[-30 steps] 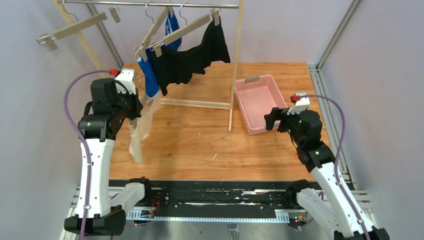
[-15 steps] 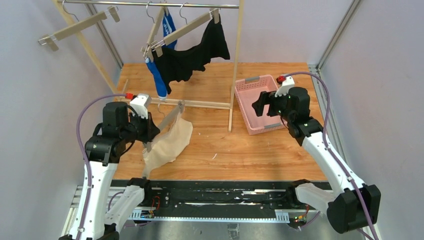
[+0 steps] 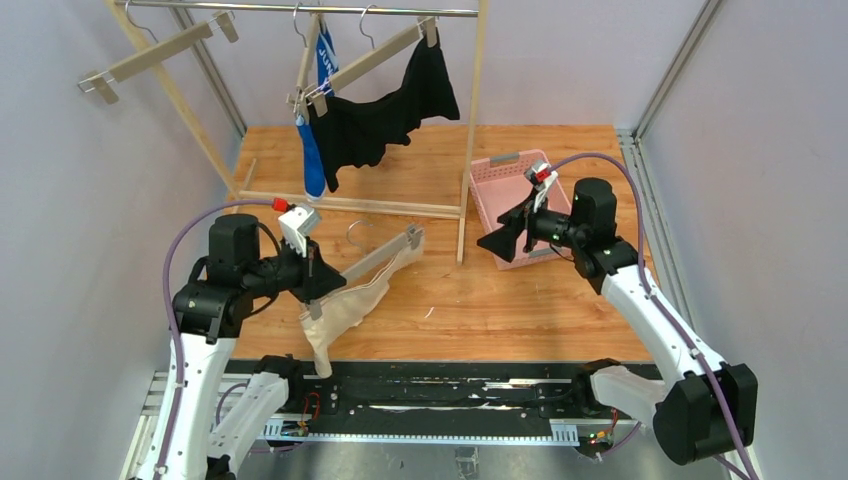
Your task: Remove the underwear clipped to the hanger
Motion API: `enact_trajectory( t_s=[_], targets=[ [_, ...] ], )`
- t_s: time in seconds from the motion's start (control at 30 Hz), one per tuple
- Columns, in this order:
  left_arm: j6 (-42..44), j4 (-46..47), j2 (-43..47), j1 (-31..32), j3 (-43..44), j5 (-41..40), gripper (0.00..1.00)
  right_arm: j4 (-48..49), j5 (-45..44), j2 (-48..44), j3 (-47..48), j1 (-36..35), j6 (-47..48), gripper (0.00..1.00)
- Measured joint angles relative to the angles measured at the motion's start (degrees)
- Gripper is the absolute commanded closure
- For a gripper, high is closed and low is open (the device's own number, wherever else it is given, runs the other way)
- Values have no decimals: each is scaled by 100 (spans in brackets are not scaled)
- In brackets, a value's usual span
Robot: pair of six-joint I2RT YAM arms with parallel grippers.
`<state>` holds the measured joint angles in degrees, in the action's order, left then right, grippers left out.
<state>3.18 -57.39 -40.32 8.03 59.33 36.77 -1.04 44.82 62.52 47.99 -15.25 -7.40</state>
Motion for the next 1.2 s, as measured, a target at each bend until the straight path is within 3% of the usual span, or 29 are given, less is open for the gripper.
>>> enact_trajectory(
  t_s=[0.33,0.53,0.97,1.07,1.2],
  targets=[
    [-42,686,-409,0,448,1296,100,1113,1823,-151,13,-2,-369,9],
    [90,984,-820,9,579,1910,100,1751,2133,398,525,-33,-739,9],
    [407,1126,-1071,15,824,2315,100,2603,2430,1436,1443,-647,-1287,12],
    [417,1126,-1080,15,824,2308,100,2658,2433,1504,1443,-767,-1355,30],
    [415,1139,-1097,15,824,2277,100,2743,2465,1506,1443,-846,-1403,84]
  ],
)
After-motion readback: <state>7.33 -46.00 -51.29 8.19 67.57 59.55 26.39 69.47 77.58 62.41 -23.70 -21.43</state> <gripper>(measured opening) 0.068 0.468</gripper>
